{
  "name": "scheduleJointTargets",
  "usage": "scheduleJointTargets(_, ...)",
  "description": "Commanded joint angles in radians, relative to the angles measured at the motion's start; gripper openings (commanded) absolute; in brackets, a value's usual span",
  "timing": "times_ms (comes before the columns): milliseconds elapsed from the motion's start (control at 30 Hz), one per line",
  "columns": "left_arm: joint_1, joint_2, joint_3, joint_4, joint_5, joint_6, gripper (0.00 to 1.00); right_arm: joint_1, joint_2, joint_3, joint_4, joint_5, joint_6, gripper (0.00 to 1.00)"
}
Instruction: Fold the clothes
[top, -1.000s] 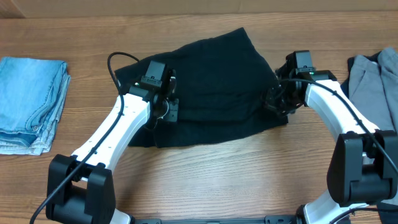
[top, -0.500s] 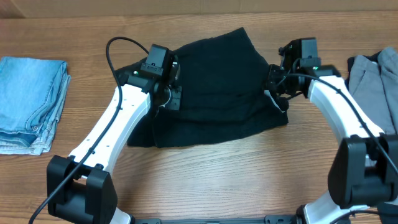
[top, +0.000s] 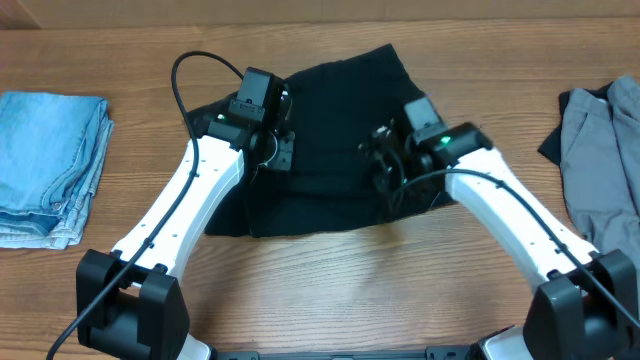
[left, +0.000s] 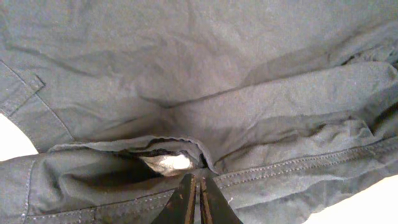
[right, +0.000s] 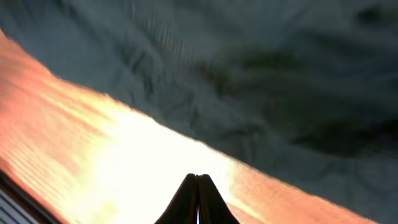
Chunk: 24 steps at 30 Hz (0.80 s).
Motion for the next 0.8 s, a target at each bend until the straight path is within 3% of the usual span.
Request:
scheduleJointTargets(0,-0.006,-0.021,0.022,0.027,-0.02,0.002,0.15,0.013,0.002,-0.134,0.121,0.012,-0.044,0.04)
scheduleJointTargets(300,-0.006,-0.021,0.022,0.047,-0.033,0.002,0.23,0.013,0.005,-0.261,0.321,-0.029,-0.04,0.04)
scheduleJointTargets(467,-0.006,-0.02,0.022,0.048,-0.033,0.002,0.24,0.013,0.071,-0.26,0.369,-0.029,-0.04,0.04)
scheduleJointTargets(767,-0.006,-0.02,0.022,0.047,-0.032,0.001,0.26,0.013,0.153,-0.186,0.678,0.054,-0.032,0.04)
